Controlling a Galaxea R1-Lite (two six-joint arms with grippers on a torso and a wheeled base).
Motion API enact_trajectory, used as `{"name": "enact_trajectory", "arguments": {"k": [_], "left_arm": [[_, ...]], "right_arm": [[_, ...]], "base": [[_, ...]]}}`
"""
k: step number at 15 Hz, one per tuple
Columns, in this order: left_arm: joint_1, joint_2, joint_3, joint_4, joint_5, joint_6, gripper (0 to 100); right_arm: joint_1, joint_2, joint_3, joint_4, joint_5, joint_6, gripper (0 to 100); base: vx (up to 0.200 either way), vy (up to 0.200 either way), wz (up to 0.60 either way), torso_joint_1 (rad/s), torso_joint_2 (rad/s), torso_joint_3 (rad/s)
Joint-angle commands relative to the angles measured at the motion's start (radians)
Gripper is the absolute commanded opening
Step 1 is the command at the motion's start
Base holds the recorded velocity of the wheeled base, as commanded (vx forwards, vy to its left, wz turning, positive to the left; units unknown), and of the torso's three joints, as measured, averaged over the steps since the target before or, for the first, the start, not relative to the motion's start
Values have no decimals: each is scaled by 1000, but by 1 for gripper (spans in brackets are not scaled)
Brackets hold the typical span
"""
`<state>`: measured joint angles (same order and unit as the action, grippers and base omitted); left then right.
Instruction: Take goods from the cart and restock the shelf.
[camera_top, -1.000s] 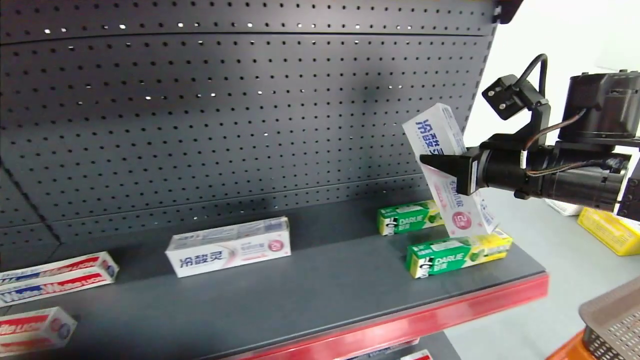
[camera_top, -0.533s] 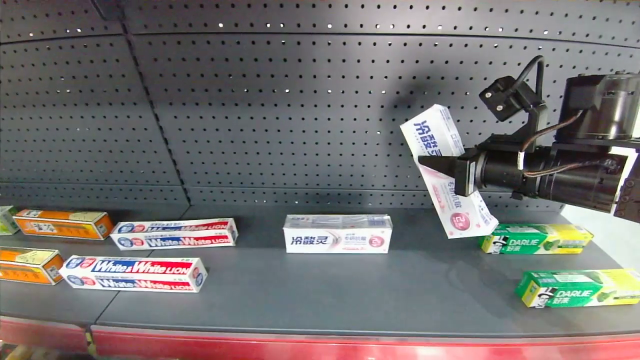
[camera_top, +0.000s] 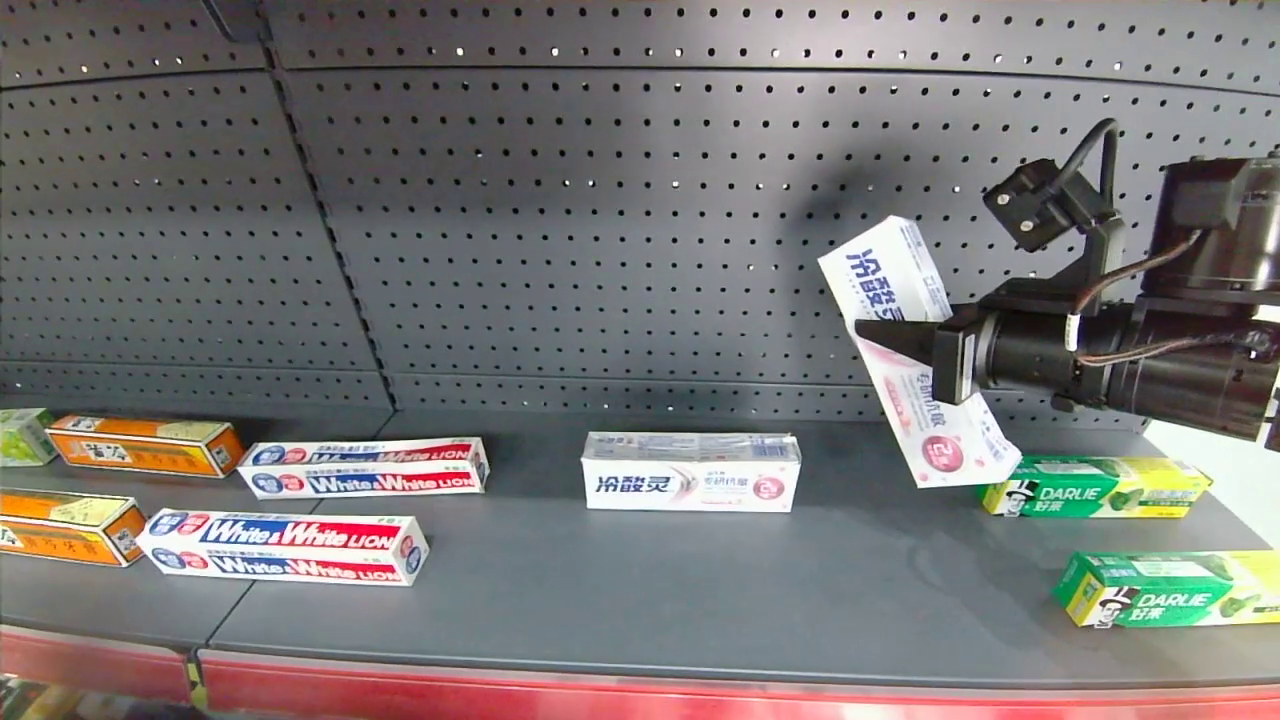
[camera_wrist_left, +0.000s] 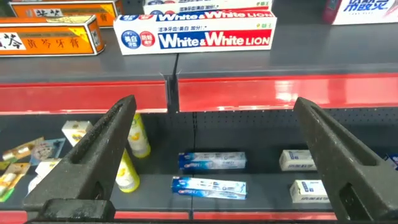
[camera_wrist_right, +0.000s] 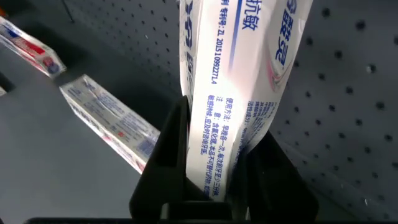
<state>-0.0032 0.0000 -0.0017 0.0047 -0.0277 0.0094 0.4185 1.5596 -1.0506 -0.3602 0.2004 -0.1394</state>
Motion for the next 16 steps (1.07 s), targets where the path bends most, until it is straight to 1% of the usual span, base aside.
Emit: {"name": "enact_trajectory", "arguments": {"k": [1,3,6,9,10,11,13,14,16], "left_arm": [[0,0,0,0,0,0,100],[0,0,0,0,0,0,100],[0,0,0,0,0,0,100],[0,0,0,0,0,0,100],[0,0,0,0,0,0,100],[0,0,0,0,0,0,100],[0,0,0,0,0,0,100],[0,0,0,0,-1,3,100],[0,0,0,0,-1,1,100]], "right_arm": [[-1,-24,29,-6,1,-3,0],[9,-15,35,-51,-6,-5,0],[26,19,31,-154,-3,-5,0],[55,22,26,-180,17,0,0],[68,14,24,-171,22,3,0],[106,4,29,-163,10,4,0],[140,-10,27,-106,-9,3,0],[163,-29,18,-39,-15,4,0],[186,-33,1,37,-52,3,0]], "base": [[0,0,0,0,0,0],[0,0,-600,2,2,7],[0,0,0,0,0,0],[0,0,0,0,0,0],[0,0,0,0,0,0],[0,0,0,0,0,0],[0,0,0,0,0,0],[0,0,0,0,0,0],[0,0,0,0,0,0]]}}
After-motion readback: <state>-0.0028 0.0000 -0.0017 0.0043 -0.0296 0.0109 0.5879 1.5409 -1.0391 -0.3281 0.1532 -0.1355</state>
